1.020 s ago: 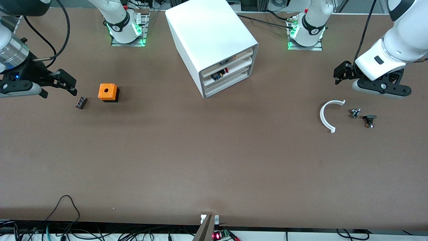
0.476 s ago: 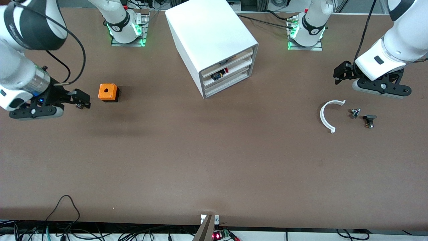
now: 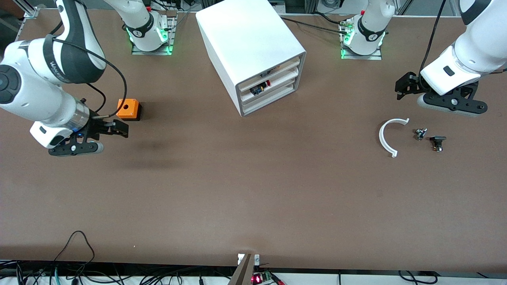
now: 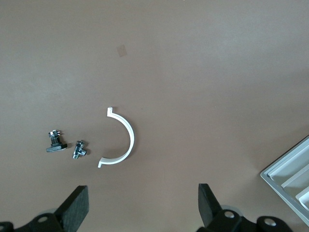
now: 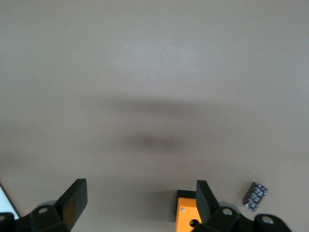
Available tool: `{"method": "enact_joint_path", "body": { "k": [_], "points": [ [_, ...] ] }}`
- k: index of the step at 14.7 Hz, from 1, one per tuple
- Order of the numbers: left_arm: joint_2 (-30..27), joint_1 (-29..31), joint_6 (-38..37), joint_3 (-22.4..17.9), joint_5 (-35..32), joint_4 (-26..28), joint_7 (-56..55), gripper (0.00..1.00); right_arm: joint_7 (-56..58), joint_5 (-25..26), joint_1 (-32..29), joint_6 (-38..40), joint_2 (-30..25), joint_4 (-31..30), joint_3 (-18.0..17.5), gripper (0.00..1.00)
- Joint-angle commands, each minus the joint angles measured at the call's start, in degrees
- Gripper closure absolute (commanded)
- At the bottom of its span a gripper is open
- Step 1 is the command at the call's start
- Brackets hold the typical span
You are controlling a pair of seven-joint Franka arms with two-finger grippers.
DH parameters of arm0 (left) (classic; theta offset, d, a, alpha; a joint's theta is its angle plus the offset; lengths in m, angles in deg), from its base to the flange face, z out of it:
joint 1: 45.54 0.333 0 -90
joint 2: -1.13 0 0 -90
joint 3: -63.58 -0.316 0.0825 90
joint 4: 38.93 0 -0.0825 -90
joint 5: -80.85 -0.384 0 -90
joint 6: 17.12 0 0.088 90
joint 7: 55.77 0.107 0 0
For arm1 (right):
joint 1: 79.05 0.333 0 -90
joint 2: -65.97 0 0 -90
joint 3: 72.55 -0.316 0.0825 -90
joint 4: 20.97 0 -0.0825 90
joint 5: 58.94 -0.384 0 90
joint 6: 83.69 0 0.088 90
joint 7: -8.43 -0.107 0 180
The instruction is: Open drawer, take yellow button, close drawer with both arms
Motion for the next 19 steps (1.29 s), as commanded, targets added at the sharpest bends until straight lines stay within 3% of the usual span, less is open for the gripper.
{"method": "enact_joint_path", "body": {
  "k": [1,5,13,15,19],
  "points": [
    [-0.52,-0.39,-0.18,0.09,1.11,-0.49,-0.28,0.0,-2.76,-1.53,1.13,-0.36,1.7,1.09,0.05,0.0],
    [-0.26,-0.48,-0.53,0.0,5.77,-0.58,-0.47,0.0,-8.03,-5.92,2.36,-1.59,2.4,1.18,0.05,0.0],
    [3.69,-0.65,-11.23,0.17,22.44,-1.28,0.24,0.0,-26.3,-5.75,7.19,-1.86,2.4,1.71,0.14,0.0],
    [5.27,-0.74,-11.43,1.57,24.75,-1.28,4.61,0.0,-28.16,-5.84,7.81,-2.81,2.49,1.71,0.05,0.0],
    [9.93,-0.48,-12.83,1.93,36.43,1.53,13.51,0.0,-35.44,-5.84,10.09,-4.4,2.93,1.88,0.05,0.0]
  ]
}}
